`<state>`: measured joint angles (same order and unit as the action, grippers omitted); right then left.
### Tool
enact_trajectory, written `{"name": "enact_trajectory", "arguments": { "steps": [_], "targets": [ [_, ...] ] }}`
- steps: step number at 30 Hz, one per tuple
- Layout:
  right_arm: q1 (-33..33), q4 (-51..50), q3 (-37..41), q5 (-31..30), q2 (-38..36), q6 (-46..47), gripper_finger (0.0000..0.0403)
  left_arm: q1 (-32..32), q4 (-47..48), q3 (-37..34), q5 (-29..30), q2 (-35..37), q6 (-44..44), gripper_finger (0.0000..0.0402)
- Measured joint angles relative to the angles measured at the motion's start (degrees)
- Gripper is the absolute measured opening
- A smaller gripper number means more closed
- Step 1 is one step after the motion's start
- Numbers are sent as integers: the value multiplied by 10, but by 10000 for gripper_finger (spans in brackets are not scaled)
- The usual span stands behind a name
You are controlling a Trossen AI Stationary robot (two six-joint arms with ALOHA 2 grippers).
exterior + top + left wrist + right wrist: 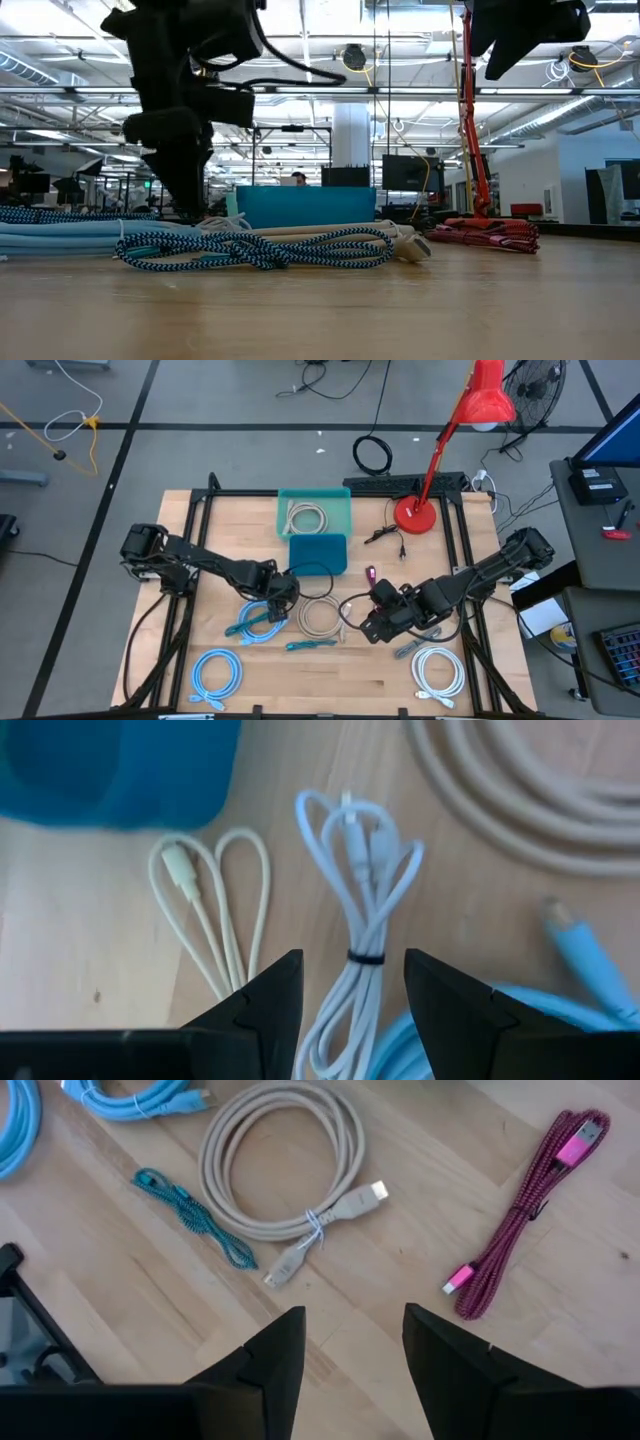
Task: Pick & Place USB Port
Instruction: Put the white charger cable into the blue bin
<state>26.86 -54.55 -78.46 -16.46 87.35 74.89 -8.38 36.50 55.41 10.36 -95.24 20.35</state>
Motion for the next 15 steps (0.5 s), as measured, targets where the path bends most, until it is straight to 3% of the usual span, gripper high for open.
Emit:
{"name": "enact_trajectory", "arguments": {
  "steps": [15],
  "targets": [
    [3, 9, 0, 0, 0, -1, 162, 11, -32, -33, -5, 0, 44, 175]
  ]
}}
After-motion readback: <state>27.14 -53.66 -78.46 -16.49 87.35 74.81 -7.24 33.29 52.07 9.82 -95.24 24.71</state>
